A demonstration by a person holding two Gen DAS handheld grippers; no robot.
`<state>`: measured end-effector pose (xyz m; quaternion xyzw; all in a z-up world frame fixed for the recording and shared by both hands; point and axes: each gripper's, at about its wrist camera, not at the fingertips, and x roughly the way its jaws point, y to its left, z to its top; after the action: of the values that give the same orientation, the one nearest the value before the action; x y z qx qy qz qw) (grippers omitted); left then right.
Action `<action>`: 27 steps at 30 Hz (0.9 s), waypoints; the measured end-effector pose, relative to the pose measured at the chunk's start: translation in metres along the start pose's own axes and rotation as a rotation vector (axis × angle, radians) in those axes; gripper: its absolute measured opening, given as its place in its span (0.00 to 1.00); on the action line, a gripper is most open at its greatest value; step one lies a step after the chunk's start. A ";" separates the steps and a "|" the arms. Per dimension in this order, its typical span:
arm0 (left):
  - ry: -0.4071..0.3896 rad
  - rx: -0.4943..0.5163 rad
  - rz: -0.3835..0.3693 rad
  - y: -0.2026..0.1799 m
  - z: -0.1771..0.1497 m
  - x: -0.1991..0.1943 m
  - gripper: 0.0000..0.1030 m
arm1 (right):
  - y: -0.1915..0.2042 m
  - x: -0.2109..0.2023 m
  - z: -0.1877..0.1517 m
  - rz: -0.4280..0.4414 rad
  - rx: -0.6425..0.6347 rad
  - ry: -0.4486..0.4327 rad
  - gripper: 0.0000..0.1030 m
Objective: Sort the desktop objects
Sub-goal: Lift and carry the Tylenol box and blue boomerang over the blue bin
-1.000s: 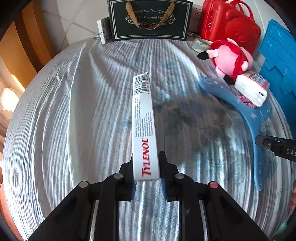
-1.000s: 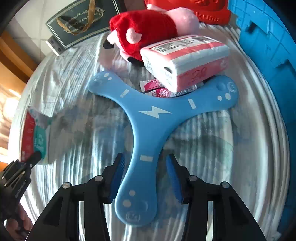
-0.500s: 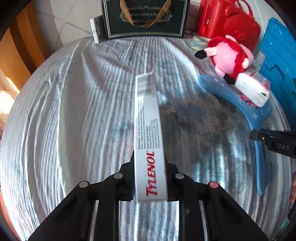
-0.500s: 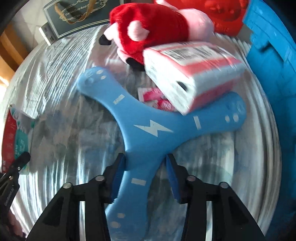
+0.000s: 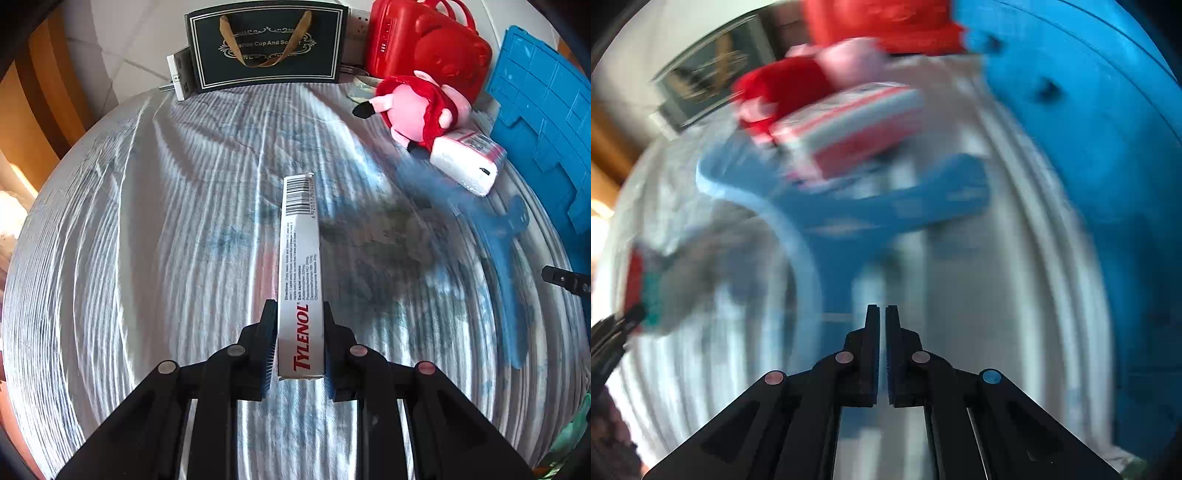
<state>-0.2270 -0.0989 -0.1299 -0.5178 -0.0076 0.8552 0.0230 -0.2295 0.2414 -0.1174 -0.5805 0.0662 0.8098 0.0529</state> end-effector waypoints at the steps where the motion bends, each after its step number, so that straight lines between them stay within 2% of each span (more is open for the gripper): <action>1: 0.001 0.003 0.004 -0.001 0.000 0.000 0.20 | -0.004 0.002 0.001 0.004 0.002 0.003 0.04; 4: 0.004 -0.001 0.010 -0.001 0.003 0.003 0.20 | 0.008 -0.003 0.002 0.066 -0.027 -0.030 0.06; 5: 0.009 -0.005 0.011 0.000 0.004 0.005 0.20 | 0.015 -0.003 0.004 0.103 -0.032 -0.030 0.12; 7: 0.010 -0.009 0.014 0.001 0.005 0.007 0.20 | 0.029 0.005 0.007 0.138 -0.041 -0.018 0.24; 8: 0.013 -0.011 0.016 0.002 0.006 0.009 0.20 | 0.034 0.011 0.011 0.138 -0.047 -0.013 0.35; 9: 0.018 -0.014 0.017 0.003 0.006 0.011 0.20 | 0.042 0.019 0.015 0.136 -0.054 -0.008 0.50; 10: 0.024 -0.018 0.015 0.003 0.007 0.015 0.20 | 0.052 0.028 0.019 0.132 -0.058 -0.006 0.58; 11: 0.032 -0.020 0.011 0.004 0.008 0.019 0.20 | 0.054 0.031 0.020 0.126 -0.065 -0.003 0.71; 12: 0.039 -0.023 0.012 0.004 0.009 0.022 0.20 | 0.061 0.039 0.023 0.108 -0.078 0.004 0.77; 14: 0.050 -0.036 0.002 0.005 0.012 0.030 0.20 | 0.066 0.050 0.024 0.090 -0.092 0.015 0.82; 15: 0.056 -0.044 -0.003 0.005 0.014 0.035 0.20 | 0.070 0.054 0.026 0.072 -0.107 -0.008 0.91; 17: 0.062 -0.046 0.001 0.004 0.020 0.044 0.20 | 0.079 0.062 0.030 0.028 -0.138 -0.039 1.00; 18: 0.062 -0.042 0.002 0.002 0.022 0.047 0.20 | 0.086 0.066 0.033 0.000 -0.177 -0.088 1.00; 20: 0.048 -0.025 0.011 -0.002 0.029 0.049 0.20 | 0.088 0.069 0.042 0.001 -0.177 -0.132 0.97; 21: 0.040 -0.020 0.008 -0.004 0.032 0.048 0.20 | 0.089 0.067 0.050 -0.002 -0.158 -0.149 0.81; 25: -0.039 -0.010 -0.013 -0.010 0.044 0.028 0.19 | 0.094 0.054 0.056 0.004 -0.158 -0.164 0.54; 26: -0.057 -0.009 -0.017 -0.012 0.045 0.023 0.18 | 0.097 0.048 0.053 0.010 -0.174 -0.178 0.41; 27: -0.078 -0.006 -0.025 -0.014 0.046 0.016 0.18 | 0.100 0.037 0.048 0.014 -0.192 -0.199 0.31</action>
<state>-0.2745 -0.0836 -0.1221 -0.4838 -0.0176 0.8744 0.0316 -0.3023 0.1512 -0.1327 -0.4991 -0.0130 0.8665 -0.0023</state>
